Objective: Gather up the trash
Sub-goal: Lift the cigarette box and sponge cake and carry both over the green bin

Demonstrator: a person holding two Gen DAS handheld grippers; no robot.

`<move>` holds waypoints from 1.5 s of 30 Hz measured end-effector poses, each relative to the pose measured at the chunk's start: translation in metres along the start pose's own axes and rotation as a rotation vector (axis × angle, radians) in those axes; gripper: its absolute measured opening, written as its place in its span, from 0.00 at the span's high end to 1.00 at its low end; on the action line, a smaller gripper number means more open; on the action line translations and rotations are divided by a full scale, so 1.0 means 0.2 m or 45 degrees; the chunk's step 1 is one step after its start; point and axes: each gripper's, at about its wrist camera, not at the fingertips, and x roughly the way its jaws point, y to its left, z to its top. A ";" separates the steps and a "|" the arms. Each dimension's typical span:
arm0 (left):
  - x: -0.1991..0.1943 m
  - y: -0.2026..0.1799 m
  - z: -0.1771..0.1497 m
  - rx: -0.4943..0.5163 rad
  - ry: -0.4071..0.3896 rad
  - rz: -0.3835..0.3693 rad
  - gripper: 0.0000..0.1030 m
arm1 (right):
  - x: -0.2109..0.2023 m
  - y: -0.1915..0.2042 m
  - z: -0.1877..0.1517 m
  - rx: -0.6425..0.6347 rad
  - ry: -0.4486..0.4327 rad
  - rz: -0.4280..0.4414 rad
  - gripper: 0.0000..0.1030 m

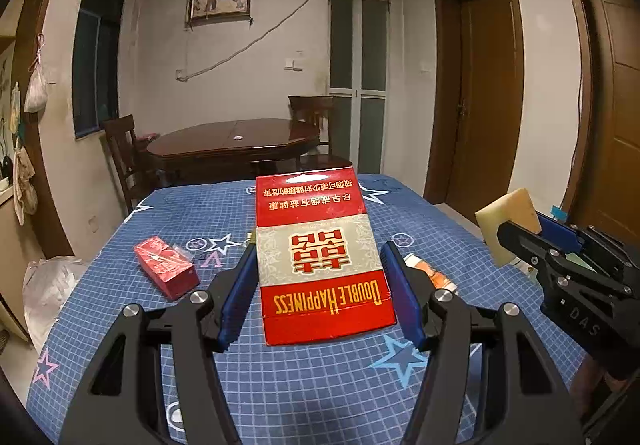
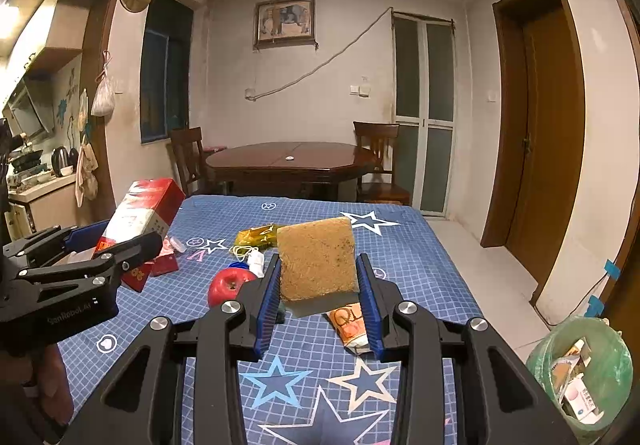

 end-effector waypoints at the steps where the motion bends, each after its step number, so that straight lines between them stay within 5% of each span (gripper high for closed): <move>1: 0.00 -0.02 0.01 0.004 0.001 -0.011 0.43 | 0.00 -0.01 0.01 0.002 -0.001 -0.006 0.64; 18: 0.13 -0.49 0.10 0.094 0.007 -0.251 0.43 | -0.25 -0.54 0.04 0.062 0.000 -0.233 0.63; 35: 0.31 -1.24 0.09 0.253 0.090 -0.582 0.43 | -0.53 -1.52 -0.15 0.213 0.125 -0.522 0.63; 45: 0.53 -1.62 0.00 0.331 0.261 -0.748 0.43 | -0.51 -2.02 -0.33 0.331 0.306 -0.583 0.63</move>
